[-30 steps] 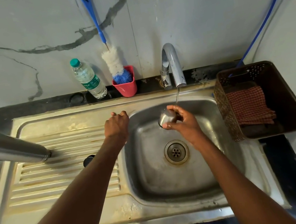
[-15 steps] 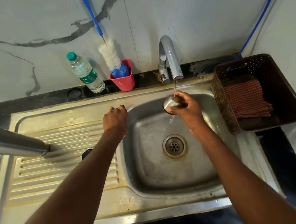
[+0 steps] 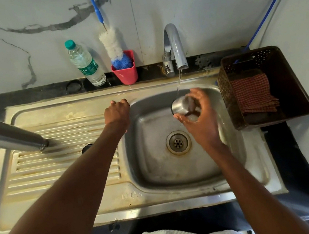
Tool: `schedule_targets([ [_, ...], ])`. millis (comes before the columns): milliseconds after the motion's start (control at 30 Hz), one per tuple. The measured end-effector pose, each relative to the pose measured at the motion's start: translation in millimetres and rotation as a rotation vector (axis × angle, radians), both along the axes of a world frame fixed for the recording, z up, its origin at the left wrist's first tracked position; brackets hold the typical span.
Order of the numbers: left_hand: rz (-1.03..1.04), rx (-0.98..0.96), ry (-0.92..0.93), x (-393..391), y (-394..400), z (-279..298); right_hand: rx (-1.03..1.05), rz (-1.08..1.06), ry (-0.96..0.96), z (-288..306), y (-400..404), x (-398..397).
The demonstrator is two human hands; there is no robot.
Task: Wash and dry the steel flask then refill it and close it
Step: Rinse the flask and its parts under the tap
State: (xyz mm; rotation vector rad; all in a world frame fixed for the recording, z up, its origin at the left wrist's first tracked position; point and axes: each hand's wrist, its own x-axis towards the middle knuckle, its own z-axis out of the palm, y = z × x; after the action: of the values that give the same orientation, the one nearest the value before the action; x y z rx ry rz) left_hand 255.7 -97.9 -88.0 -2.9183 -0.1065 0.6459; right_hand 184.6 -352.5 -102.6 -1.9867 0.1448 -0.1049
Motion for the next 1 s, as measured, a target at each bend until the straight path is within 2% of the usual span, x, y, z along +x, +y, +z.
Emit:
schedule_targets([
  [100,0.003,-0.038,-0.016,-2.8,1.4,-0.1,-0.134,0.065,0.142,-21.3,5.5,-10.8],
  [233,0.022,-0.073,-0.029,-4.8,8.9,1.5,-0.200,0.025,0.004,-16.3,8.8,-7.0],
  [367,0.015,-0.099,-0.028,-5.7,8.0,2.4,-0.199,0.008,0.277,-31.0,9.3,-3.9],
  [433,0.021,-0.099,-0.052,-4.4,8.5,0.6,-0.003,-0.134,0.292,-32.4,11.3,5.5],
  [500,0.020,-0.089,-0.048,-4.4,9.2,-1.5,0.503,-0.300,0.399,-25.0,15.2,25.1],
  [567,0.011,-0.077,-0.039,-3.6,8.8,-2.0,1.023,-0.364,0.606,-14.4,19.3,47.8],
  [633,0.001,-0.058,-0.034,-2.0,6.7,-1.6,1.341,-0.351,0.739,-8.2,22.8,66.6],
  [700,-0.008,-0.042,-0.028,-0.3,5.6,-3.1,1.402,-0.259,0.789,-4.6,27.4,73.3],
  [767,-0.010,-0.032,-0.017,-0.2,5.7,-4.5,1.335,-0.205,0.818,-5.3,29.7,70.2],
  [833,-0.007,-0.034,-0.021,1.0,7.6,-5.6,1.276,-0.225,0.813,-11.2,27.5,70.5],
  [933,-0.024,-0.040,-0.026,0.7,8.5,-6.2,1.352,-0.317,0.775,-14.8,31.2,75.7],
  [1000,-0.031,-0.040,-0.027,0.4,8.3,-6.1,1.292,-0.278,0.718,-11.7,37.3,76.1],
])
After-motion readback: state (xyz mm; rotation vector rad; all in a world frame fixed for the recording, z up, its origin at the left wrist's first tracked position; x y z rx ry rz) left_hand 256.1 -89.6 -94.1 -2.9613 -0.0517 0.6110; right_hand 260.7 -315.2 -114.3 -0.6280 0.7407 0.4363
